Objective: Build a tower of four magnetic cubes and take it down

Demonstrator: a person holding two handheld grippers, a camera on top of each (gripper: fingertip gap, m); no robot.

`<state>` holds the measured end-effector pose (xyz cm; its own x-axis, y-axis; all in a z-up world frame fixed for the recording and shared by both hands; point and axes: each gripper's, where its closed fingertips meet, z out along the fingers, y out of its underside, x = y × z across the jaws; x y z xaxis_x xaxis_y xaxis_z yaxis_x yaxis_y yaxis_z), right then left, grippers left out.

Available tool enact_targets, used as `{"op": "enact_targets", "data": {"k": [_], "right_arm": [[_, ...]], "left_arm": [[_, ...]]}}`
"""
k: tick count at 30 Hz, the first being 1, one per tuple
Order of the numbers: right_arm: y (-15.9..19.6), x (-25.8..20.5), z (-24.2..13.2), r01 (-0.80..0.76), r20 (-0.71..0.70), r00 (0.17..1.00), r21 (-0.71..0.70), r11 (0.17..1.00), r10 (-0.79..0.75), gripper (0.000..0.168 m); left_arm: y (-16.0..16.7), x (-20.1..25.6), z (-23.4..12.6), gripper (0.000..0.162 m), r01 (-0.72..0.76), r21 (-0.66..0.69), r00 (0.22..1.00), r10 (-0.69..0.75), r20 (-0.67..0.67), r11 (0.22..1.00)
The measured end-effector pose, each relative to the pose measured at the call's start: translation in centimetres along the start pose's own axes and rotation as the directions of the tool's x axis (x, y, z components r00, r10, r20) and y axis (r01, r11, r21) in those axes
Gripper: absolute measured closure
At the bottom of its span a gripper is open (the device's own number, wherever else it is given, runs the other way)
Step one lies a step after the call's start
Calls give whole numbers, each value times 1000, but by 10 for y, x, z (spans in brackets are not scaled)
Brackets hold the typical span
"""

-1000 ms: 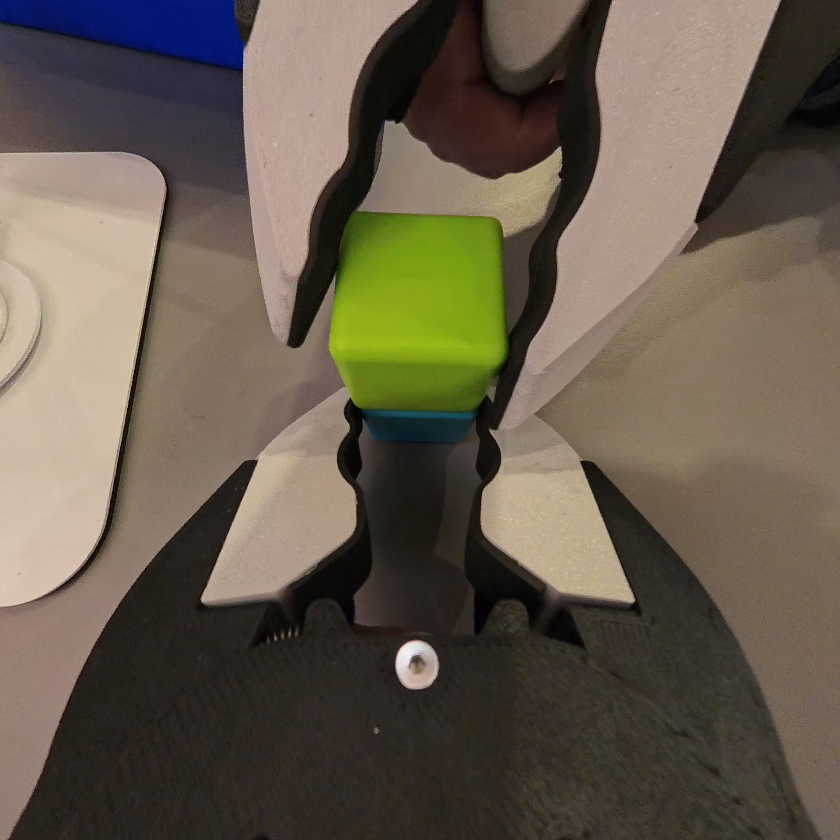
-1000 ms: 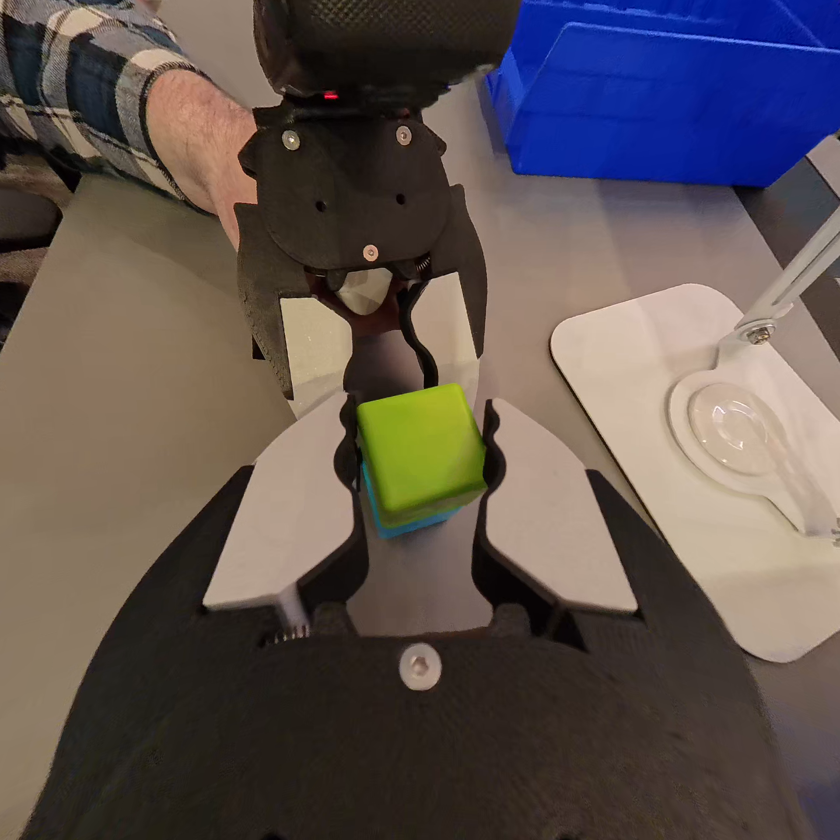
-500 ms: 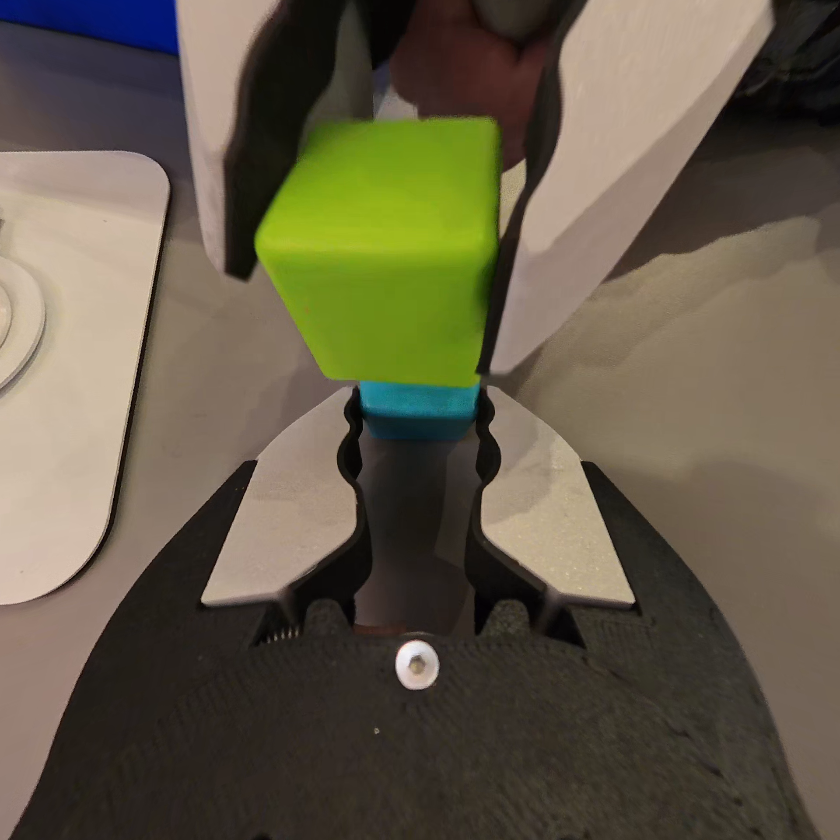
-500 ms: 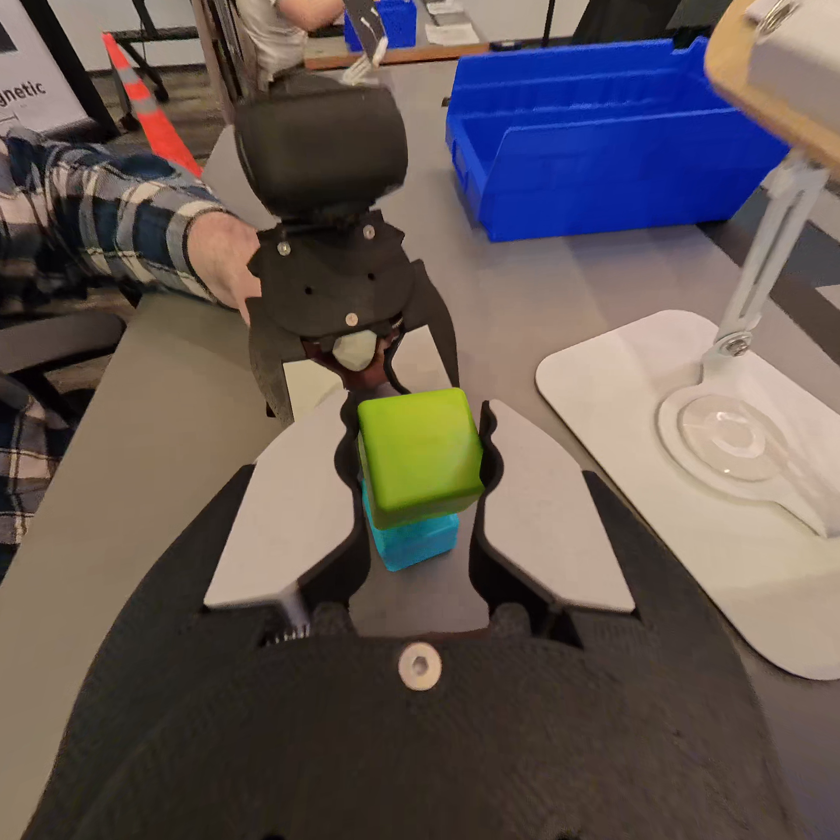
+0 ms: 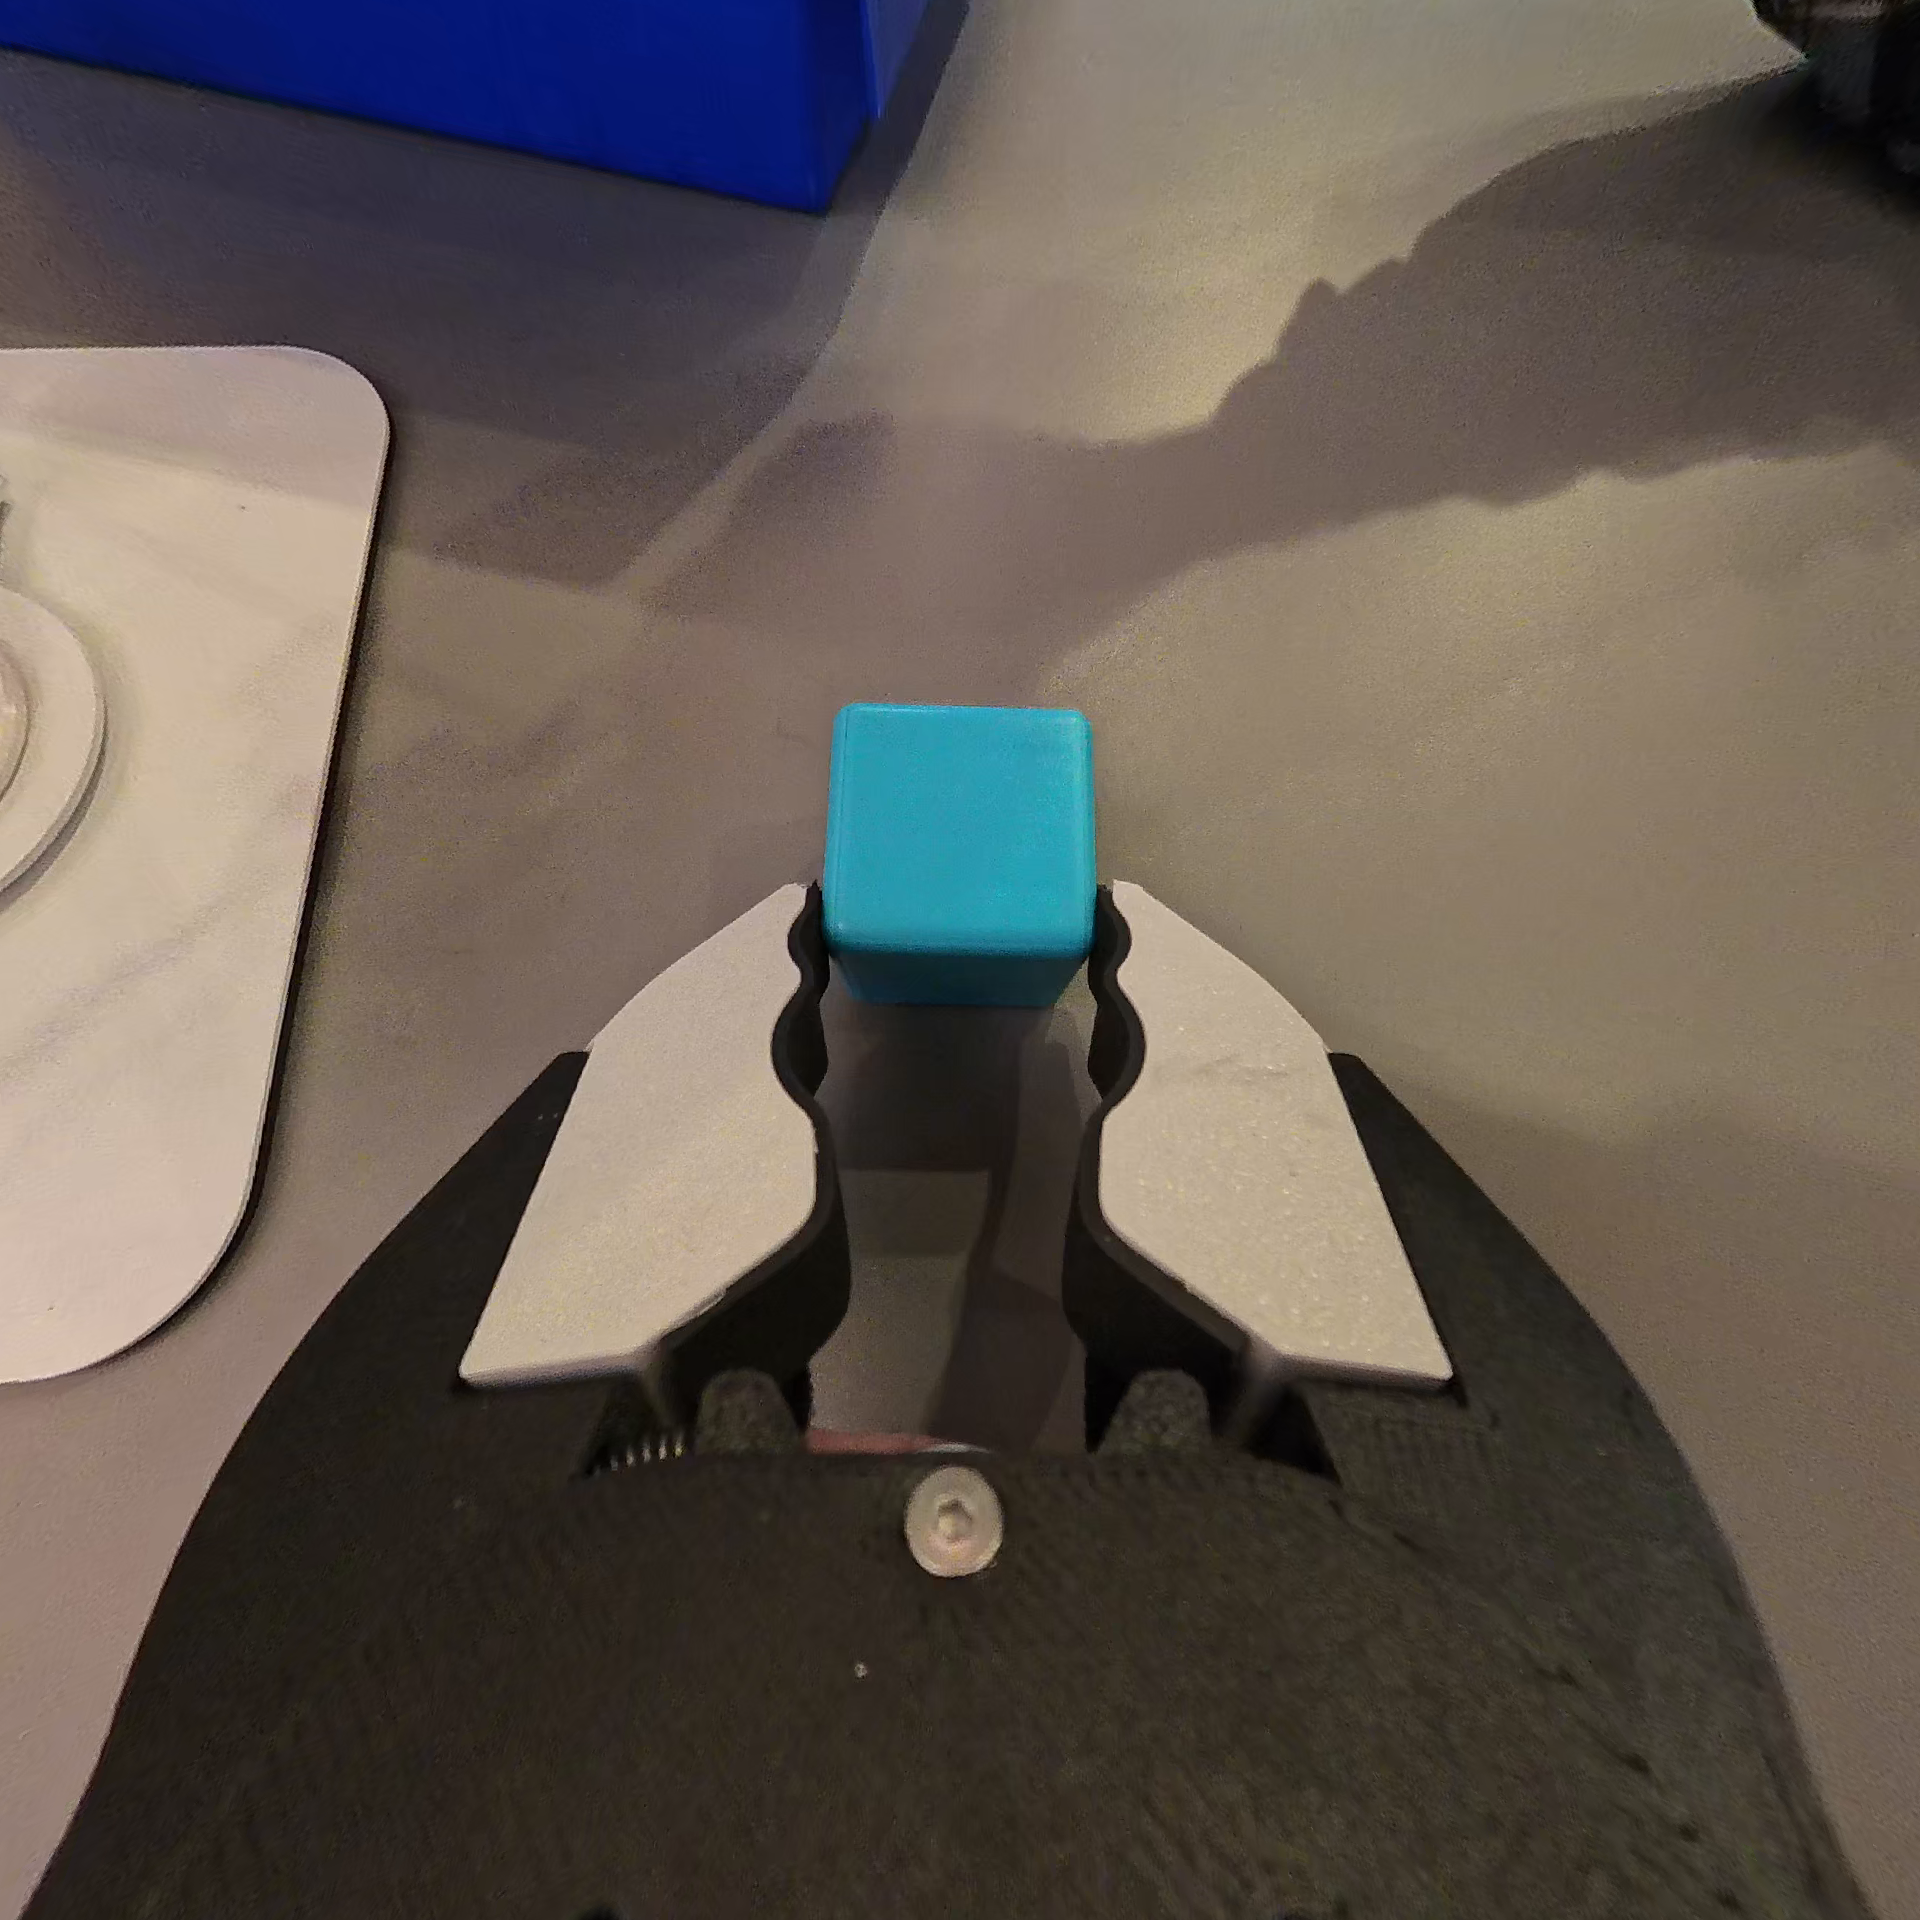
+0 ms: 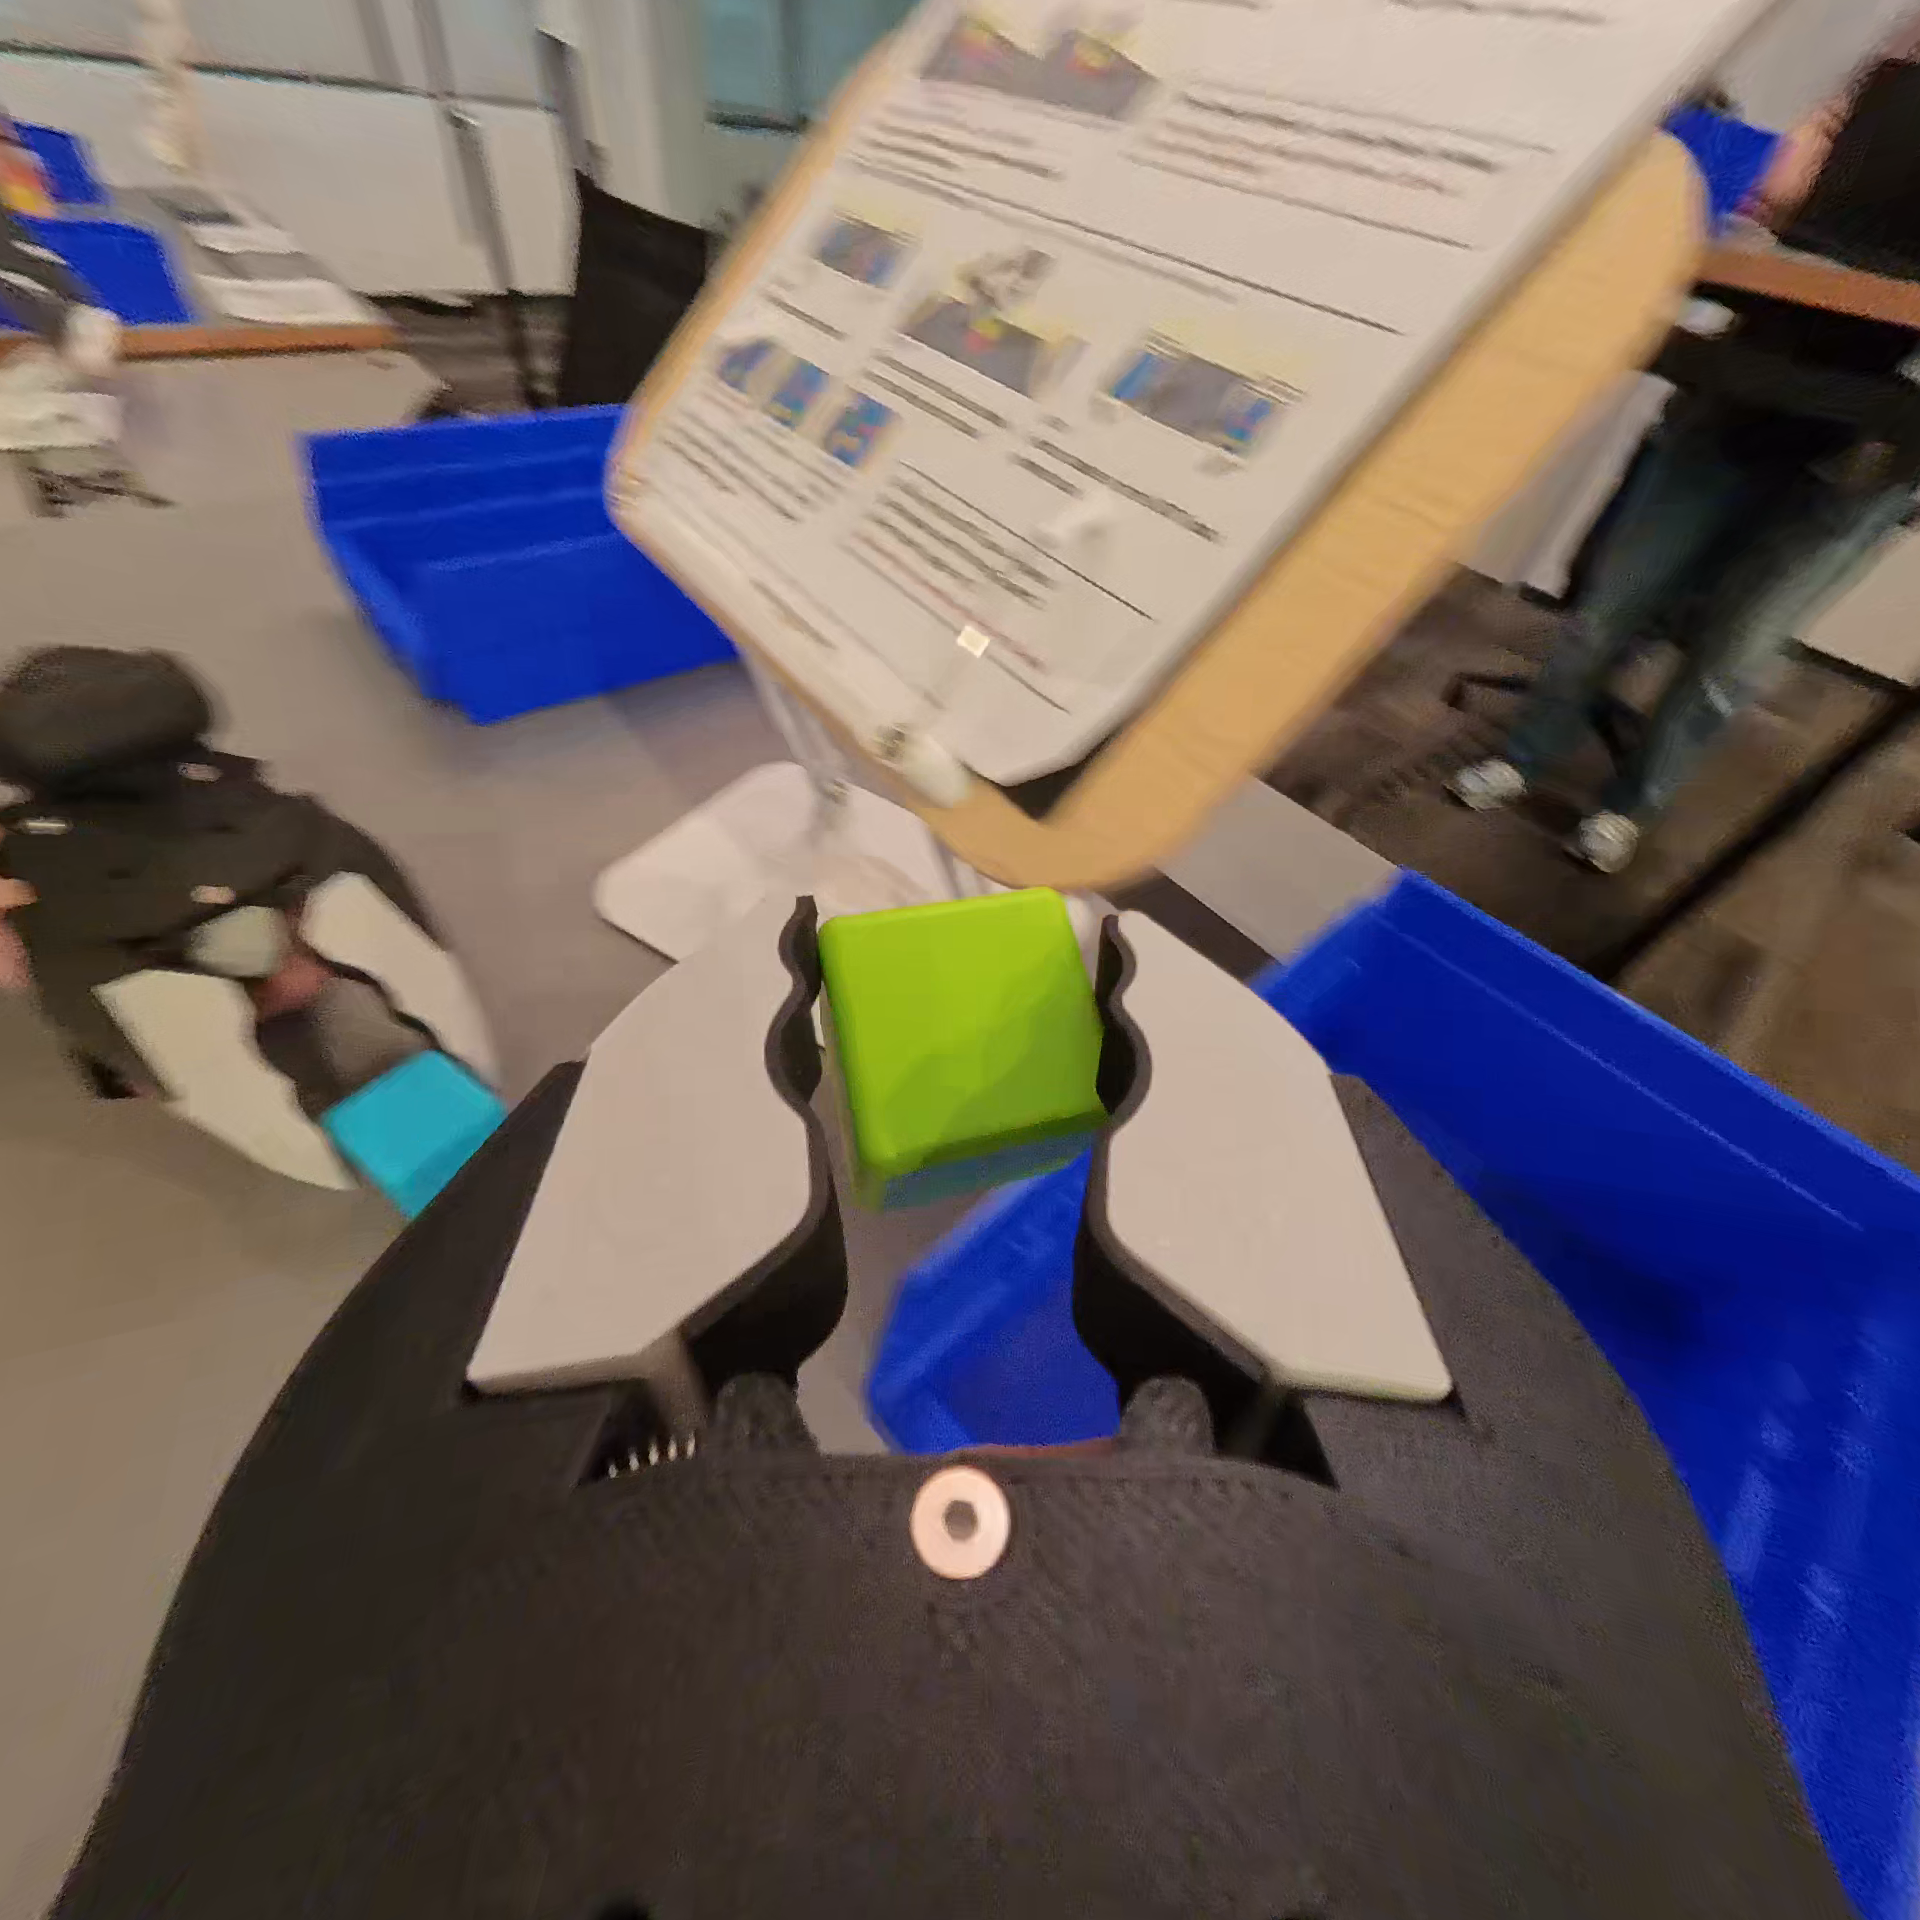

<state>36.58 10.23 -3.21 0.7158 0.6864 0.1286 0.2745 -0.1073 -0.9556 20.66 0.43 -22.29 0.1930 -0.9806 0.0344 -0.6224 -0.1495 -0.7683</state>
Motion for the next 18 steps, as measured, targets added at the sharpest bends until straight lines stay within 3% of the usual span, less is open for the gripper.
{"op": "enact_targets", "data": {"k": [1, 9, 18], "right_arm": [[9, 17, -3, -2, -57, 998, -36, 999, 0, 117], [102, 73, 26, -106, -176, 983, -337, 936, 48, 116], [161, 87, 62, -161, -180, 981, -532, 832, 75, 116]], "left_arm": [[0, 0, 0, 114, 0, 0, 1000, 0, 0, 1000], [-1, 0, 1, 114, -3, 0, 1000, 3, -2, 1000], [-1, 0, 1, 114, -3, 0, 1000, 3, -3, 1000]]}}
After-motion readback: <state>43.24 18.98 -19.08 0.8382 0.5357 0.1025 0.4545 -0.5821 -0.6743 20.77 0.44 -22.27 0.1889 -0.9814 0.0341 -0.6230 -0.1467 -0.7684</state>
